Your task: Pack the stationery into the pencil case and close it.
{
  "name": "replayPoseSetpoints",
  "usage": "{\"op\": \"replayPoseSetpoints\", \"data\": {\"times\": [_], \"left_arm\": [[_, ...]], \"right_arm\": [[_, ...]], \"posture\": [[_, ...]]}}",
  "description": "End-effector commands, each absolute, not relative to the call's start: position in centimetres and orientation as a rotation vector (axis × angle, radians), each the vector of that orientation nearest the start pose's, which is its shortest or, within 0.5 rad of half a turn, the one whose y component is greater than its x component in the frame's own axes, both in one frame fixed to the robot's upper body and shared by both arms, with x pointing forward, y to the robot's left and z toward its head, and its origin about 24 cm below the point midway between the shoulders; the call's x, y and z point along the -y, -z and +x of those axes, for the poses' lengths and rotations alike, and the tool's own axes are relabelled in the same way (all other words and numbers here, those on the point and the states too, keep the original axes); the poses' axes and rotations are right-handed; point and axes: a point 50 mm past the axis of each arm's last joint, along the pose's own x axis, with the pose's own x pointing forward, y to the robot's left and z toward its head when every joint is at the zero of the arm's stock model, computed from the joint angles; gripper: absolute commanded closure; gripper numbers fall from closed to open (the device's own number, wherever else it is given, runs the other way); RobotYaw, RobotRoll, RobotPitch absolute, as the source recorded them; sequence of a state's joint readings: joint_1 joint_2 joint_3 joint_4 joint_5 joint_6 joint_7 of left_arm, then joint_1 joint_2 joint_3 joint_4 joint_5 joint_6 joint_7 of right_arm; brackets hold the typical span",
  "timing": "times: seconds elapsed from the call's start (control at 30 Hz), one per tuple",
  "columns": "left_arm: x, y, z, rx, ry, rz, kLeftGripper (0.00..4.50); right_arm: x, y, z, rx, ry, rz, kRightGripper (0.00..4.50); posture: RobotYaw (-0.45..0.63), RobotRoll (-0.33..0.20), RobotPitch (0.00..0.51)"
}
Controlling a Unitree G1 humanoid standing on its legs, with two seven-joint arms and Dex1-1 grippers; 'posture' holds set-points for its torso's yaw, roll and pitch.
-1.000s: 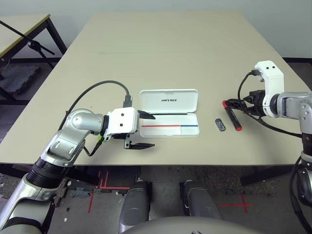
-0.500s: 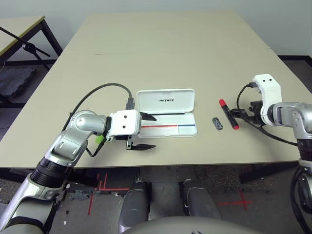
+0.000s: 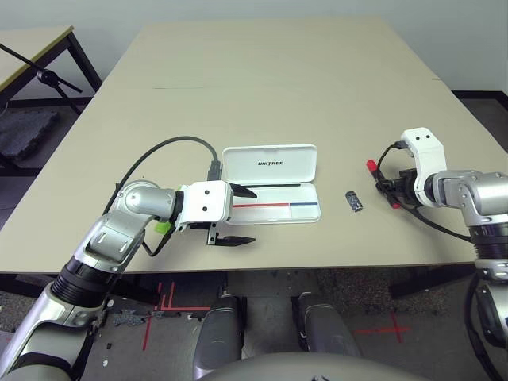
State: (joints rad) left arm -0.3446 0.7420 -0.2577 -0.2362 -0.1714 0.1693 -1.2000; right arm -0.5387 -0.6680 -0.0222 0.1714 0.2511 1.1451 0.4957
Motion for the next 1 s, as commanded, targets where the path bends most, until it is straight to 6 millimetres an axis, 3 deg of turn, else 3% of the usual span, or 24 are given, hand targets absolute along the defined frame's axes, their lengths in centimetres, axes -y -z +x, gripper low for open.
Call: {"op": "replayPoseSetpoints", "data": {"times": [0.03, 0.3, 0.53, 0.67, 1.0], "left_arm": [[-14.6, -13.5, 25.0, -0.122, 1.461, 0.738, 0.00], [-14.7, -13.4, 25.2, -0.130, 1.466, 0.744, 0.00], [-15.3, -13.2, 25.3, -0.148, 1.453, 0.757, 0.00], [-15.8, -13.3, 25.4, -0.161, 1.437, 0.766, 0.00], [-18.0, -13.8, 25.8, -0.194, 1.365, 0.810, 0.00]], "right_arm": [[26.9, -11.2, 30.9, -0.775, -0.182, -0.141, 3.99], [26.3, -14.7, 30.9, -0.670, -0.354, -0.254, 3.99], [24.2, -17.5, 28.7, -0.532, -0.887, -0.598, 3.99], [23.1, -17.9, 28.5, -0.515, -1.065, -0.705, 3.99], [19.0, -16.7, 29.4, -0.483, -1.241, -0.766, 3.99]], "posture": [[-0.06, 0.000, 0.088], [-0.07, 0.000, 0.089], [-0.07, 0.000, 0.090], [-0.07, 0.000, 0.090], [-0.02, 0.000, 0.100]]}}
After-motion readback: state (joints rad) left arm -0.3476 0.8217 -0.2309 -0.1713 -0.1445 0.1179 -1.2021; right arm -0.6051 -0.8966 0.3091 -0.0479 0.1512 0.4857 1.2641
